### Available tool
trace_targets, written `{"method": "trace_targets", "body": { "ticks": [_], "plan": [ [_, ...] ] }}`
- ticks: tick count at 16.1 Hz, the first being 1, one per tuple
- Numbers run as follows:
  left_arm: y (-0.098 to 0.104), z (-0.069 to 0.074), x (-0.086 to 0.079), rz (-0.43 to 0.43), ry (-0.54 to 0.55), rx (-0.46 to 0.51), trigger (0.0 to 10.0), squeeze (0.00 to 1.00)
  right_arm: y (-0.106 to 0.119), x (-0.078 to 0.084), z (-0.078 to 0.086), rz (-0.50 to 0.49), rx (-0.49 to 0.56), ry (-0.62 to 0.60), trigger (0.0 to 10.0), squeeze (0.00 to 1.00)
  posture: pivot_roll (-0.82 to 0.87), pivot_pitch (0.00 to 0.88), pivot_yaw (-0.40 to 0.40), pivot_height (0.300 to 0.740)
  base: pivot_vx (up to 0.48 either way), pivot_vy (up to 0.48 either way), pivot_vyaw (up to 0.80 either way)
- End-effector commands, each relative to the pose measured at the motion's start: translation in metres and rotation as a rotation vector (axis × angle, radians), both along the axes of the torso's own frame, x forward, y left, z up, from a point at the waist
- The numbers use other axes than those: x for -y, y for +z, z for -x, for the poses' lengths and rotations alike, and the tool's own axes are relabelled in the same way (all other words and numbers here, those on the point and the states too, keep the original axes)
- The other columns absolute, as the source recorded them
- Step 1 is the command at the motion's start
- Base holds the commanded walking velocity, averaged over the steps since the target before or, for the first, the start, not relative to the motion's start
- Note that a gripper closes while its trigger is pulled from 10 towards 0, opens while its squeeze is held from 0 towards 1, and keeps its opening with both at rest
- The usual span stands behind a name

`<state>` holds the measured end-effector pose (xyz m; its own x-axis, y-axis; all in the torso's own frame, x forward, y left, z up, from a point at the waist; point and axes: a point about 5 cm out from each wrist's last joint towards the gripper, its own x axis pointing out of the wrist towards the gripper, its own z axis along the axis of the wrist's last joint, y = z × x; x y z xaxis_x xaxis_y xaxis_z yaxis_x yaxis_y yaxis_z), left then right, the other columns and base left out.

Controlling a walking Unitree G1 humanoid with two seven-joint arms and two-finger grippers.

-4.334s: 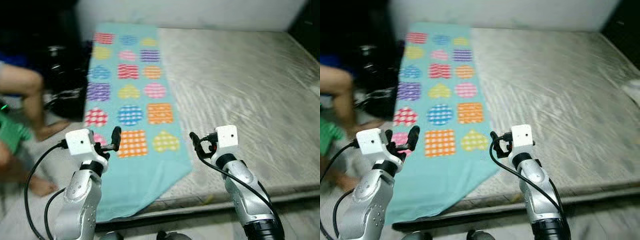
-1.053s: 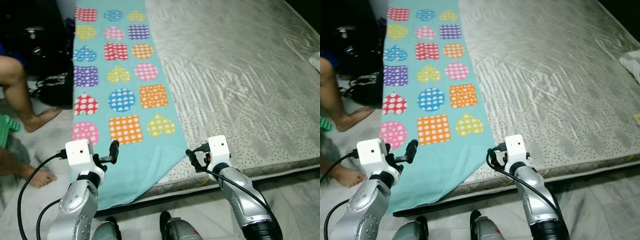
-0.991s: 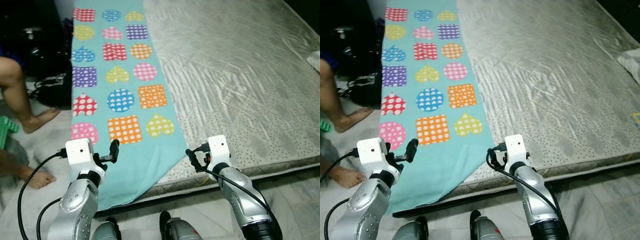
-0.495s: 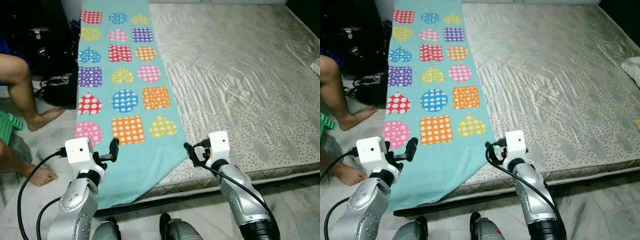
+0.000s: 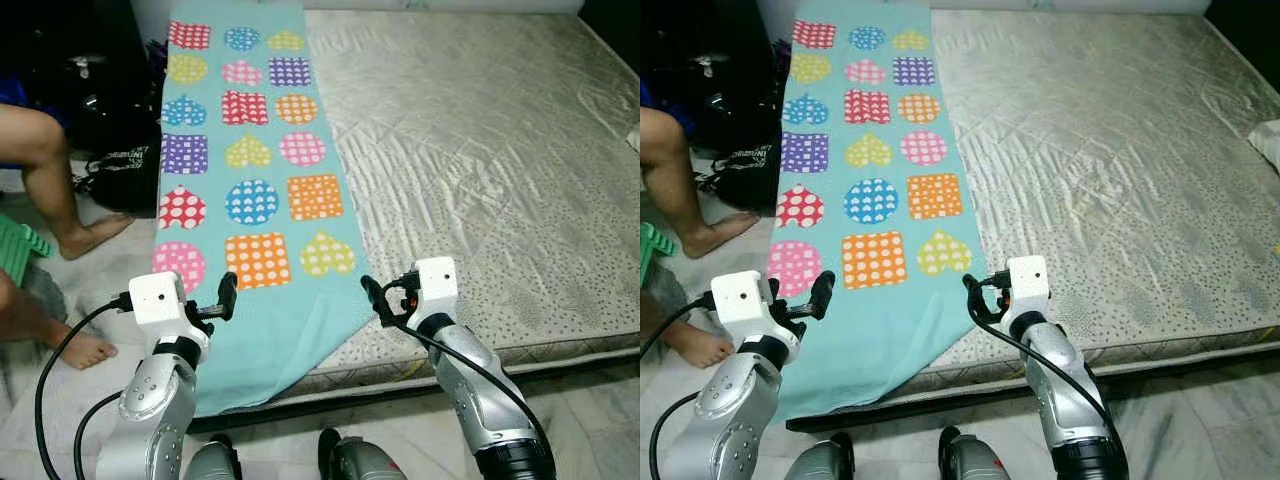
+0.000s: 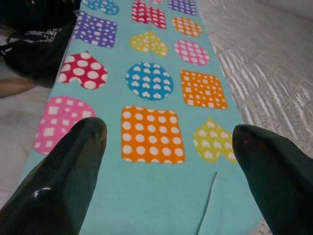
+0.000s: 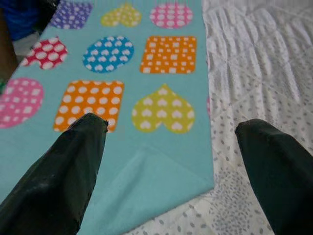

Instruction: Clean up the room

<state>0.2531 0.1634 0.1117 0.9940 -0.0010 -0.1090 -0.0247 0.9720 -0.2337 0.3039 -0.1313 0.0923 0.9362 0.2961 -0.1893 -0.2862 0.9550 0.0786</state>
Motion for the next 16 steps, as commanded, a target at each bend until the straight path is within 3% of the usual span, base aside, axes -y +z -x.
{"method": "trace_targets", "body": {
  "ticks": [1,7,10,13,14,16],
  "plan": [
    [-0.003,0.002,-0.001,-0.021,0.008,-0.006,10.0,0.00,-0.001,0.004,0.003,-0.021,0.005,-0.008,10.0,0.00,0.01,0.250,-0.065,0.676,0.000,0.000,0.00],
    [0.001,0.005,-0.005,-0.103,0.045,0.075,10.0,0.00,0.001,0.003,0.004,-0.039,0.026,-0.001,10.0,0.00,0.01,0.237,-0.063,0.606,0.000,0.000,0.00],
    [0.002,0.009,-0.012,-0.122,0.069,0.110,10.0,0.00,0.000,0.004,0.003,-0.035,0.030,0.002,10.0,0.00,0.01,0.218,-0.062,0.606,0.000,0.000,0.00],
    [0.003,0.013,-0.022,-0.197,0.114,0.142,10.0,0.00,0.002,0.005,0.002,-0.007,0.072,0.012,10.0,0.00,0.02,0.187,-0.057,0.606,0.000,0.000,0.00],
    [0.001,0.019,-0.034,-0.241,0.146,0.143,10.0,0.00,0.002,0.006,0.000,-0.017,0.088,0.023,10.0,0.00,0.03,0.166,-0.055,0.606,0.000,0.000,0.00],
    [0.000,0.022,-0.042,-0.263,0.160,0.143,10.0,0.00,0.004,0.004,-0.003,-0.005,0.120,0.066,10.0,0.00,0.05,0.141,-0.055,0.606,0.000,0.000,0.00]
  ]
}}
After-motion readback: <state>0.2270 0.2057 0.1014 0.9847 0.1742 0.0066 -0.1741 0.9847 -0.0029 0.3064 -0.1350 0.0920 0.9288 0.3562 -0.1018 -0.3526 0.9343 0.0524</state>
